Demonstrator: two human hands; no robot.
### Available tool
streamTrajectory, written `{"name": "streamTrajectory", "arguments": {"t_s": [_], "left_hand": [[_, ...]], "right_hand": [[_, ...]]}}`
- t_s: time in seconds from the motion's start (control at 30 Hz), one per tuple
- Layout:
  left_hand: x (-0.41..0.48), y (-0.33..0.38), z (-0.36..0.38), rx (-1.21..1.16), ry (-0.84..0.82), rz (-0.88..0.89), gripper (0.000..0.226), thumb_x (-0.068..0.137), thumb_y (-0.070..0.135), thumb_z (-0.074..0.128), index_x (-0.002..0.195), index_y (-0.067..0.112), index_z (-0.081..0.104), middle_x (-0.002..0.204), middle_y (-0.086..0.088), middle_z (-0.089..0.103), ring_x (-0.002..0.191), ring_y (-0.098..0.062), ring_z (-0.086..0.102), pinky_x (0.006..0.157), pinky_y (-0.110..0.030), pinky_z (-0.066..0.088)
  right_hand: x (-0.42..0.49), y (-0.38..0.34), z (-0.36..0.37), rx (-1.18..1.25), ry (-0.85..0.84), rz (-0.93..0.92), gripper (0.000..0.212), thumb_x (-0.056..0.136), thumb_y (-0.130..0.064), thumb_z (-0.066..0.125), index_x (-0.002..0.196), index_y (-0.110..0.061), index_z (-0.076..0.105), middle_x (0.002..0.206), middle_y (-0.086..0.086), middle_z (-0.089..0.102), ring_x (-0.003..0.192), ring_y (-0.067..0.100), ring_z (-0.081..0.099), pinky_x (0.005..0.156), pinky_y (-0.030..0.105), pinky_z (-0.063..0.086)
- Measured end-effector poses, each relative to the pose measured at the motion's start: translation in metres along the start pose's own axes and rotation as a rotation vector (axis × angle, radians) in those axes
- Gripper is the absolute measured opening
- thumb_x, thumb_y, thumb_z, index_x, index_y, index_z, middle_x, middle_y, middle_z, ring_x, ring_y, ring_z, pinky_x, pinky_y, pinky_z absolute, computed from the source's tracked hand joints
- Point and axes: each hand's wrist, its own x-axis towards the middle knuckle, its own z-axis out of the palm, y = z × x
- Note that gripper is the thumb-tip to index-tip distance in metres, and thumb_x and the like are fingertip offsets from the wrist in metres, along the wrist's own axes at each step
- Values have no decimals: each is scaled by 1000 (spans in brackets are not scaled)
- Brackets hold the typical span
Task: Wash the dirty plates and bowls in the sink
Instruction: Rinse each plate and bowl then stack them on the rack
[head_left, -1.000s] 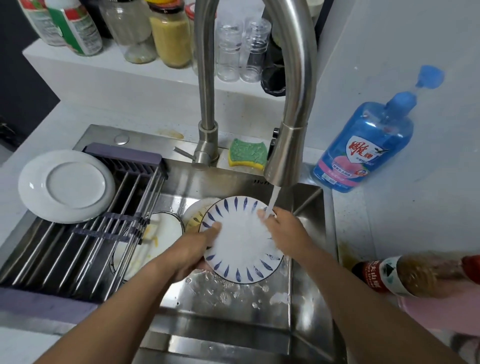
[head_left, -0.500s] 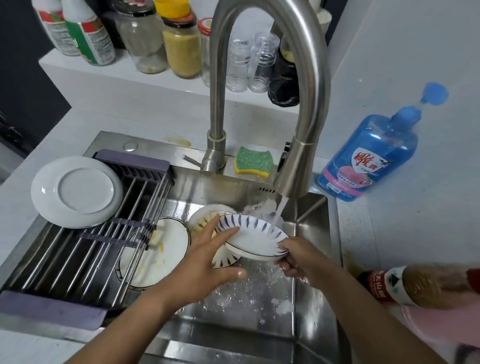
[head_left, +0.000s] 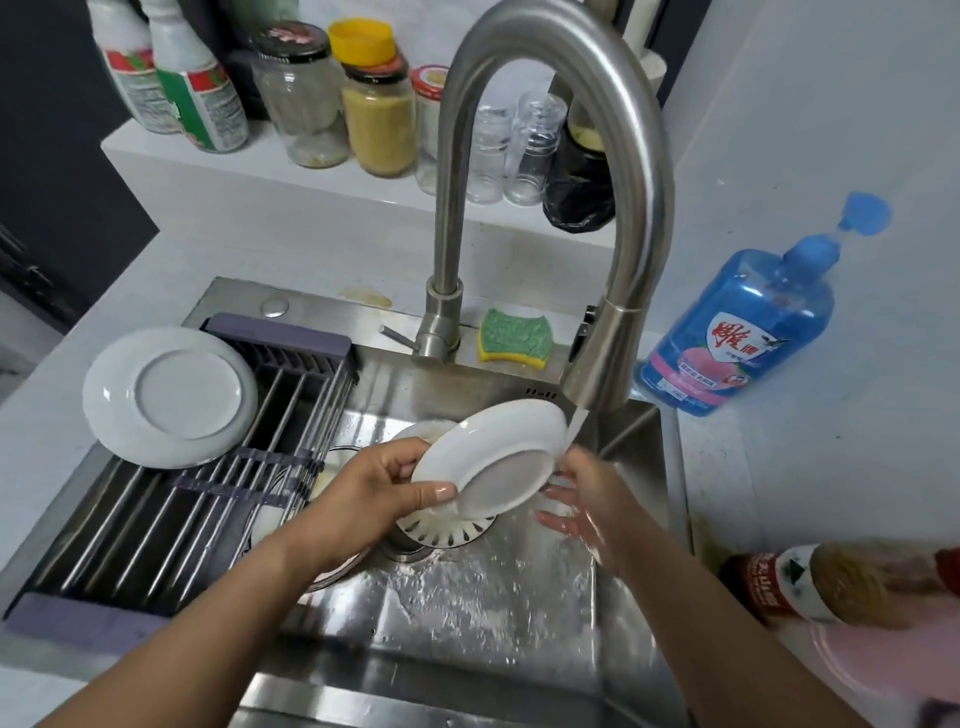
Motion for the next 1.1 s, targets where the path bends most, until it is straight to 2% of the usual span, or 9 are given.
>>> {"name": "streamTrajectory", "arguments": {"t_s": [0.13,0.27,0.47,0.57,0.67,0.77,0.87,1.0,1.1], "left_hand": [[3,-5,3,-182,89,-79,34,87,-5,69,119,5,68,104,-17,77,87,-24,76,66,-31,61],[-1,-24,-3,-176,299,-36,41,86,-4,73,122,16,70,95,-3,77,95,-30,74,71,-36,62],[-29,-29,-32,-57,477,74,47,85,2,77,125,26,71,111,-1,77,109,-25,71,94,-44,58],[-47,-16,-47,-54,574,141,48,85,1,77,128,20,70,110,0,78,105,-21,73,97,-49,57],[-59,-9,-62,-79,668,190,47,84,5,78,126,25,70,106,1,78,101,-24,73,93,-52,58],[-71,-1,-74,-115,750,270,46,86,8,78,128,25,69,108,2,77,101,-29,73,88,-51,60],[-79,-2,-89,-175,858,329,44,86,12,79,125,30,70,113,2,76,108,-25,72,92,-48,58],[-80,-7,-111,-281,1065,347,43,85,15,82,125,25,69,108,-4,75,106,-23,71,89,-32,59],[-76,-6,-123,-338,1199,340,48,84,13,82,128,18,65,108,-3,75,102,-15,72,87,-24,59]], "right_hand": [[-11,4,-4,-103,-39,-131,20,101,-20,56,117,-27,66,113,2,73,103,21,69,88,43,58],[-23,19,5,-203,49,-268,26,88,-17,78,110,-24,67,94,-8,75,92,13,72,68,27,60],[-22,38,50,-251,147,-409,37,79,-22,86,99,-45,65,102,-10,68,92,12,69,80,43,62],[-24,27,79,-233,128,-481,50,79,-21,86,121,-34,62,112,-8,65,96,7,66,76,26,57],[-26,5,106,-241,74,-537,56,79,-20,87,126,-30,59,109,-9,66,96,10,68,76,24,55],[-25,-20,135,-261,-35,-565,50,80,-14,86,119,-30,59,106,-11,65,91,9,71,68,17,56],[-23,-43,167,-310,-137,-589,51,82,-10,84,121,-30,58,110,-13,63,94,9,70,73,25,62],[-12,-67,214,-483,-247,-656,53,83,-11,82,128,-23,58,107,-13,58,95,6,63,59,4,46],[7,-83,250,-621,-323,-682,57,80,-13,84,131,-21,59,106,-18,56,99,8,60,78,11,51]]}}
